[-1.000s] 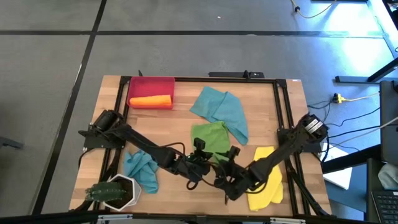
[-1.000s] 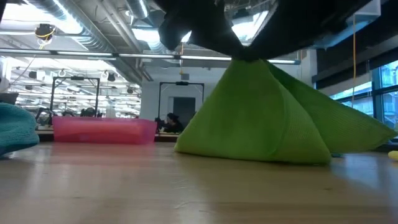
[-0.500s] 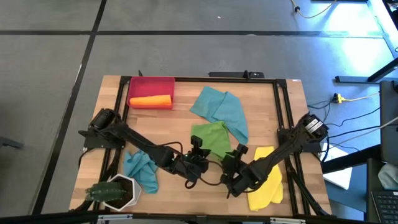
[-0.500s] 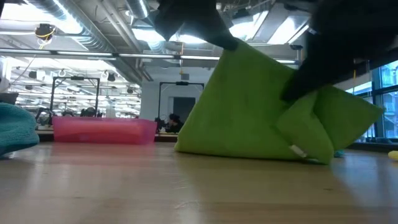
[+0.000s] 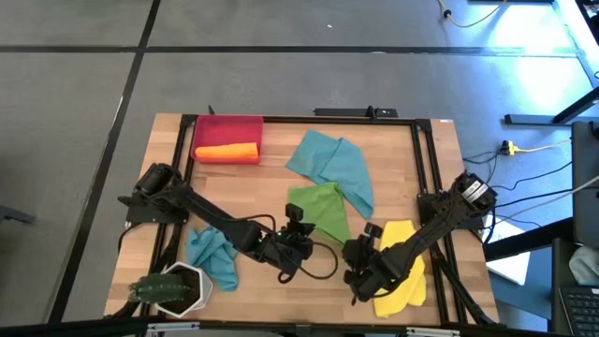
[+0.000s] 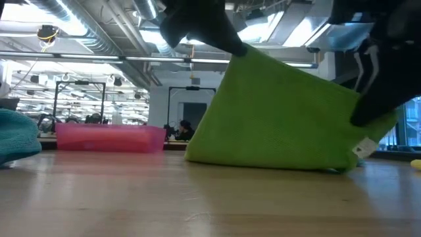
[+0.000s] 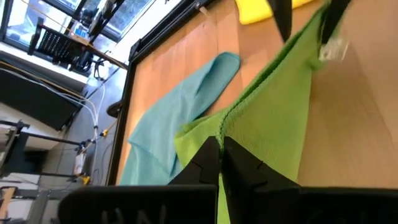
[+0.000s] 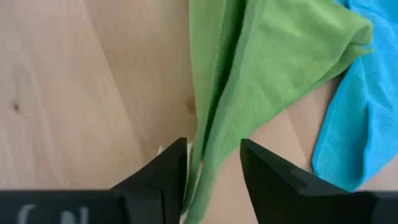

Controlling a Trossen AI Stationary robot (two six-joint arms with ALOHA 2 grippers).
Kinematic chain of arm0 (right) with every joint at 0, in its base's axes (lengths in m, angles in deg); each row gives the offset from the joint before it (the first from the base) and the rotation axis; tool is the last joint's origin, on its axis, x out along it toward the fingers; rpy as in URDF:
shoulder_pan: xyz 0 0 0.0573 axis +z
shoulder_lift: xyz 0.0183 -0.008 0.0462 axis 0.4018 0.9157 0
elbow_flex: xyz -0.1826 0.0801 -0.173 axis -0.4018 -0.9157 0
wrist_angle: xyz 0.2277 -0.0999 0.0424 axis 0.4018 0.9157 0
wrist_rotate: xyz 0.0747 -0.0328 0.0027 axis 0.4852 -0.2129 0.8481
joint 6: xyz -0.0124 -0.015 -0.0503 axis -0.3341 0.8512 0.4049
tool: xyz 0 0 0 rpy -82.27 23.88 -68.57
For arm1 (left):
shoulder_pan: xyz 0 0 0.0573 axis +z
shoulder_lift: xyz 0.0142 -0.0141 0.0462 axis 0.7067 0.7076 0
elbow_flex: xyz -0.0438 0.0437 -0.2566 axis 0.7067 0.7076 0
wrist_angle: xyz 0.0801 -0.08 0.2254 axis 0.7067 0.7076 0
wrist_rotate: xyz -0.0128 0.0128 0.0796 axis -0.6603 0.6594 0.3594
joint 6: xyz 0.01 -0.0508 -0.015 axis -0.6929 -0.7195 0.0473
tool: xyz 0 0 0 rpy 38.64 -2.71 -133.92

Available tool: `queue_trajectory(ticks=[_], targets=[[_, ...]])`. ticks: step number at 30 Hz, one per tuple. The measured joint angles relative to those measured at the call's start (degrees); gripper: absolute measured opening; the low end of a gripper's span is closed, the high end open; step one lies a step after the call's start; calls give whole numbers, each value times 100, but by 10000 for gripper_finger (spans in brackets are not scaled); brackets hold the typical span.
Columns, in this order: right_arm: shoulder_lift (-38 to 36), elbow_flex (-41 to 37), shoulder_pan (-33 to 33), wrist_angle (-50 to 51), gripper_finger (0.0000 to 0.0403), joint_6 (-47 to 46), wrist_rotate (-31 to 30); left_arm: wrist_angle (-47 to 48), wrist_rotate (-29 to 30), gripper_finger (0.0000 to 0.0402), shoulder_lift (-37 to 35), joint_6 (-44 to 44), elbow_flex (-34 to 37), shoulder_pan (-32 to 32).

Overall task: Roll microfiber towels into tight, uniform cylinder then place into a basket
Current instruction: Fold the green microfiber towel

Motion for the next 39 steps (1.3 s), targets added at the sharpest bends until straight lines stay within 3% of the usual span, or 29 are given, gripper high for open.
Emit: queue_trajectory(ticks=[9, 17, 27, 36, 39], targets=[[0, -2, 83, 173, 119, 209, 100, 369, 193, 0, -409, -281, -1, -106], [0, -2, 83, 115, 73, 355, -102, 501, -137, 0, -439, -388, -1, -174], [0, -2, 293, -1044, 7, 1412, -39, 1156, -322, 0, -422, -1138, 1, -304], [0, -2, 488, -1950, 4, 1728, 93, 1748, -605, 0, -420, -2220, 1, -886], [0, -2, 498, -2382, 3, 1949, 140, 1748, -936, 0, -421, -2431, 1, -1095]])
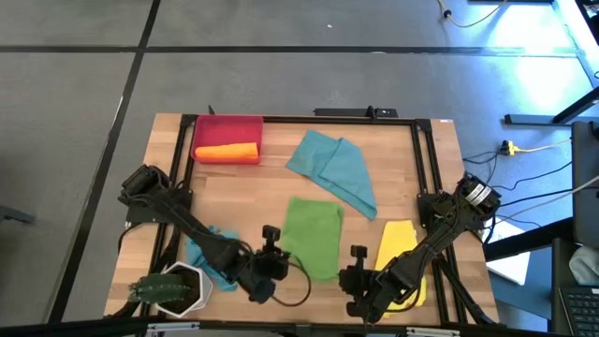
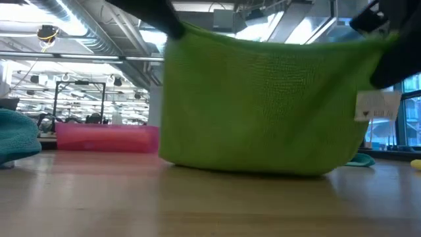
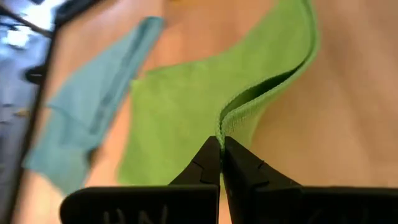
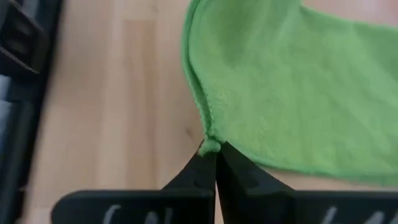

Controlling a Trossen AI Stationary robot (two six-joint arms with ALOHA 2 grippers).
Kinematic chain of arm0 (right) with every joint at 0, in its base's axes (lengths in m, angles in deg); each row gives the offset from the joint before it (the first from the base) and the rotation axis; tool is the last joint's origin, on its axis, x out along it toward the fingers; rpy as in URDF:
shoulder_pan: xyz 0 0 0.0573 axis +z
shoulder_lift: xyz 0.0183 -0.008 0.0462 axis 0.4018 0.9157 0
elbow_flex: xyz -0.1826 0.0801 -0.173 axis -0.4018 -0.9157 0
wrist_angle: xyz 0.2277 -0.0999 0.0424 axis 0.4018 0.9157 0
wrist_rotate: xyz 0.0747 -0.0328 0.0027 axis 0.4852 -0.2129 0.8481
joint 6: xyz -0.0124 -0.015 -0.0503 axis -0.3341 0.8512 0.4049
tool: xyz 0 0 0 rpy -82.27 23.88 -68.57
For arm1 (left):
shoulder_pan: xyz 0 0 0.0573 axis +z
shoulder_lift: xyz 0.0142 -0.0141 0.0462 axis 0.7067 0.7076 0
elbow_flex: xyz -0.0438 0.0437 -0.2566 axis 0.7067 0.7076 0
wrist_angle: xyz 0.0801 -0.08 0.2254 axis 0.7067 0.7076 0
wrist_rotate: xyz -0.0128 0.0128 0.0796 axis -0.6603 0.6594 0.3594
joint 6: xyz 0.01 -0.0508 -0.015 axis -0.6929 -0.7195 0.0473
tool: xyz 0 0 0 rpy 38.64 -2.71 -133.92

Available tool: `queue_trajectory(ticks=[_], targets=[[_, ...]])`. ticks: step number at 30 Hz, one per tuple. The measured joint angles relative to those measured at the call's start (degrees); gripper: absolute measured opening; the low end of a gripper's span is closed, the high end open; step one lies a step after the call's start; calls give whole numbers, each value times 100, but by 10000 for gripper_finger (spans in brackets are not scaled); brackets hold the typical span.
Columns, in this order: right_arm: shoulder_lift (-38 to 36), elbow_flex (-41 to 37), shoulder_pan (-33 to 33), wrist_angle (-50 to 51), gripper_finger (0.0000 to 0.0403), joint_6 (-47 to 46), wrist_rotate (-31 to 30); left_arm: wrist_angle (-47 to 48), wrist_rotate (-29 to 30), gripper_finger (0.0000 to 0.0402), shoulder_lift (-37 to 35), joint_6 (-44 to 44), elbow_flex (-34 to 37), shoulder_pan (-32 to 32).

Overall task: Roll microfiber towels into tight, uniform cylinder then place into a basket
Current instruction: Fold the green microfiber towel

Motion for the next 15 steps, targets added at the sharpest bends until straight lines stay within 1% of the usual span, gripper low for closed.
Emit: queue_trajectory(ticks=[3, 6, 8, 11, 13, 15], targets=[[0, 0, 9, -404, 2, 175, 273, -3, -369, 0, 18, -194, 0, -193], [0, 0, 20, -561, 2, 172, 418, -9, -537, 0, 92, -307, 32, -382], [0, -25, 63, -589, 2, 160, 368, -23, -604, 0, 143, -309, 116, -462], [0, -304, 158, -848, 2, 146, 22, -61, -602, 0, 168, -318, 460, -493], [0, -584, 194, -1183, 2, 20, -48, -175, -584, 0, 174, -432, 736, -451], [-2, -927, 184, -1731, 2, -77, -76, -340, -571, 0, 138, -533, 1021, -402]])
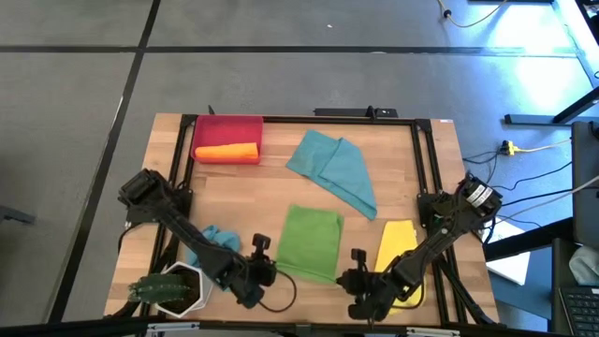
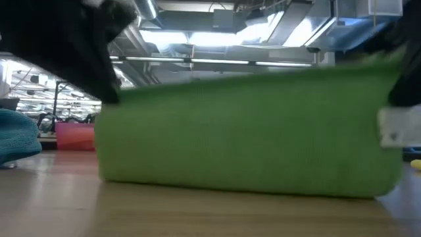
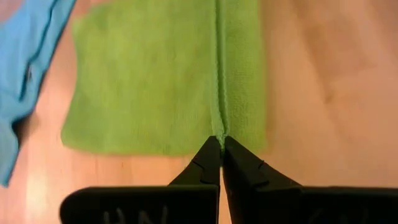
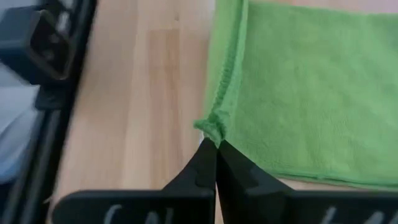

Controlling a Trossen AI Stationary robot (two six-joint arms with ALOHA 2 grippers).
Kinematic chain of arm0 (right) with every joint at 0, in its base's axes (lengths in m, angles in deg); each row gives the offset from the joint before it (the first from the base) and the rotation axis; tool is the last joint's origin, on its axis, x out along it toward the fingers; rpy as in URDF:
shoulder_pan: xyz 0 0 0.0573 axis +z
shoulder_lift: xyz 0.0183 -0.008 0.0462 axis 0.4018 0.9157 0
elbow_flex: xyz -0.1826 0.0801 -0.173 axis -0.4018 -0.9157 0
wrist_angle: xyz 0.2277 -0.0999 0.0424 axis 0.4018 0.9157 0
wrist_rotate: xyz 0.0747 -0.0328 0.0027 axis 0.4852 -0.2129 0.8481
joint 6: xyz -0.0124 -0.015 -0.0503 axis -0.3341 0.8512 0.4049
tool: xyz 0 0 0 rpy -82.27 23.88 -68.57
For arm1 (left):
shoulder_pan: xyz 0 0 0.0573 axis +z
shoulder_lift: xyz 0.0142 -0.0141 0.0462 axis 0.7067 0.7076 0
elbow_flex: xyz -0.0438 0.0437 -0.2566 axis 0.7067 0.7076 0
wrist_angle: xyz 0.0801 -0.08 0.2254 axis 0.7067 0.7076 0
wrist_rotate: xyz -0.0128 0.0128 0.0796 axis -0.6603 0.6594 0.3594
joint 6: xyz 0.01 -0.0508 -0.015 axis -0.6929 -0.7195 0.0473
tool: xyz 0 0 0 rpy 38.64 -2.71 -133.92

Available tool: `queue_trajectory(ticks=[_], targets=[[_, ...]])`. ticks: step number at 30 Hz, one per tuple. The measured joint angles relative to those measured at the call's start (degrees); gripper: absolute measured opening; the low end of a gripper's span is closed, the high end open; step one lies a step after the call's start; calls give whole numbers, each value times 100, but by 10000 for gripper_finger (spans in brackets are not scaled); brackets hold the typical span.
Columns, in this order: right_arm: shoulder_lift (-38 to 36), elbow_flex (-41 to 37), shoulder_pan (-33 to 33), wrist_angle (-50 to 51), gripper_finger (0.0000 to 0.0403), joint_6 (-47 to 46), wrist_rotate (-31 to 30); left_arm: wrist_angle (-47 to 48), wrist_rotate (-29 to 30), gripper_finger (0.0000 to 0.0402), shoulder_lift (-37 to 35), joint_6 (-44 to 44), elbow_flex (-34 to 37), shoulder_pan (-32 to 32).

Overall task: Roll microfiber towels into tight, uniform cylinder then place into a basket
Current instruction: Fold the green microfiber towel

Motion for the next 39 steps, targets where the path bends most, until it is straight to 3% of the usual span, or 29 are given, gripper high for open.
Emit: queue_trajectory(ticks=[5, 10, 17, 23, 30, 39], targets=[[-15, -741, -162, -1111, 2, -47, 293, -377, -47, 0, -17, 125, 341, 225], [-184, -1131, -359, -1347, 1, -48, 428, -373, -63, 0, -95, 470, 346, 590], [-990, -1566, -368, -1357, 1, 73, -219, -351, 111, 0, -501, 996, 344, 1005], [-1546, -2247, -582, -1372, 1, -444, -641, -335, 125, 0, -653, 1369, 342, 1520], [-1569, -2865, -1092, -1645, 1, -930, -688, -334, -156, 0, -629, 1604, 347, 2250], [-1568, -2952, -1537, -1736, 2, -818, -679, -614, -739, 0, -625, 1678, 538, 2952]])
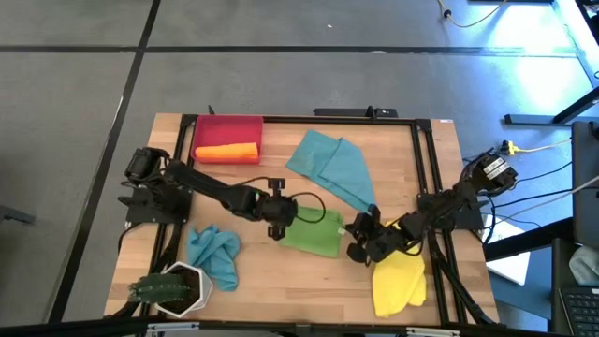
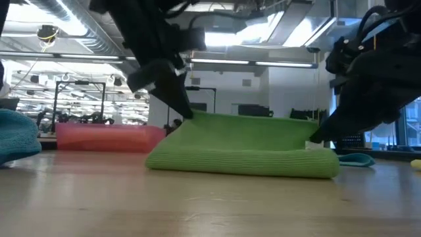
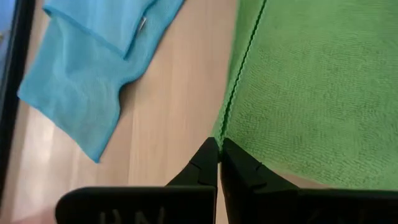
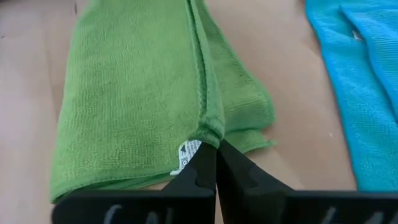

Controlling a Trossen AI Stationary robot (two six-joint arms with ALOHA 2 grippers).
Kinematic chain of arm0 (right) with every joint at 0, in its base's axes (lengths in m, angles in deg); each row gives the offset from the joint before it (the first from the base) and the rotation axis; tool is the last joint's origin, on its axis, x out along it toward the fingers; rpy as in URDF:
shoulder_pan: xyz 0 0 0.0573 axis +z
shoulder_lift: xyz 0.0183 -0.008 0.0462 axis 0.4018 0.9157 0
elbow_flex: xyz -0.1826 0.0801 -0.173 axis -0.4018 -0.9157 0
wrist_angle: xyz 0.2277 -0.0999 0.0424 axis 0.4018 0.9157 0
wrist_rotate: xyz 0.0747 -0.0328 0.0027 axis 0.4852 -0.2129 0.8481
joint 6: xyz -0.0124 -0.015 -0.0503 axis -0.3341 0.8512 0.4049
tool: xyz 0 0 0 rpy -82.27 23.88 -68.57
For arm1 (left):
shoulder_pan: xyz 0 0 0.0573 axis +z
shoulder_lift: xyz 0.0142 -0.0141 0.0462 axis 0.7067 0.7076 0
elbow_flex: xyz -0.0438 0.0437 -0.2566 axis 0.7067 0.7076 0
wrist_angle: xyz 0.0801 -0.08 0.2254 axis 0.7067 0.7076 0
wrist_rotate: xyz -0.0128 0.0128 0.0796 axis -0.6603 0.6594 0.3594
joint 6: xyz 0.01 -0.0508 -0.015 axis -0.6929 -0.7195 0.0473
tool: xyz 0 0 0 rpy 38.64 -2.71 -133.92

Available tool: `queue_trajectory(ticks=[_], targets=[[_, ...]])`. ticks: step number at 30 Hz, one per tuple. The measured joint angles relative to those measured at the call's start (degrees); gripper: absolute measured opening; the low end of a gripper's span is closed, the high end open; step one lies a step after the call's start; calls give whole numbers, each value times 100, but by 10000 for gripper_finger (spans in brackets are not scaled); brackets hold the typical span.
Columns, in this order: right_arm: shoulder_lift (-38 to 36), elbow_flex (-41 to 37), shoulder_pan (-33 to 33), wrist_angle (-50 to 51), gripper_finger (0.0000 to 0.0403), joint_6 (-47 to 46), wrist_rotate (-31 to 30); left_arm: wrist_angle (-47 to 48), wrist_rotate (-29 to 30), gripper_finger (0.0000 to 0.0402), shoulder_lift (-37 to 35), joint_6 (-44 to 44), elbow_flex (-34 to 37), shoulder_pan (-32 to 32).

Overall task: Roll microfiber towels into tight, uniform cylinder then place into a basket
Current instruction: Fold the green microfiber towel

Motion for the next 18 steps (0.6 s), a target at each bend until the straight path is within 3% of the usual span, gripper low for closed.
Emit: queue_trajectory(ticks=[6, 11, 18], targets=[[4, 0, -68, 1, 6, 100, -3, -837, -536, 0, 0, 256, 497, 285], [4, 2, -68, -2, 47, 377, -148, -1001, -536, 18, 2, 389, 651, 375], [-206, 4, -68, 116, 138, 630, -353, -882, 241, 87, -97, 509, 518, 326]])
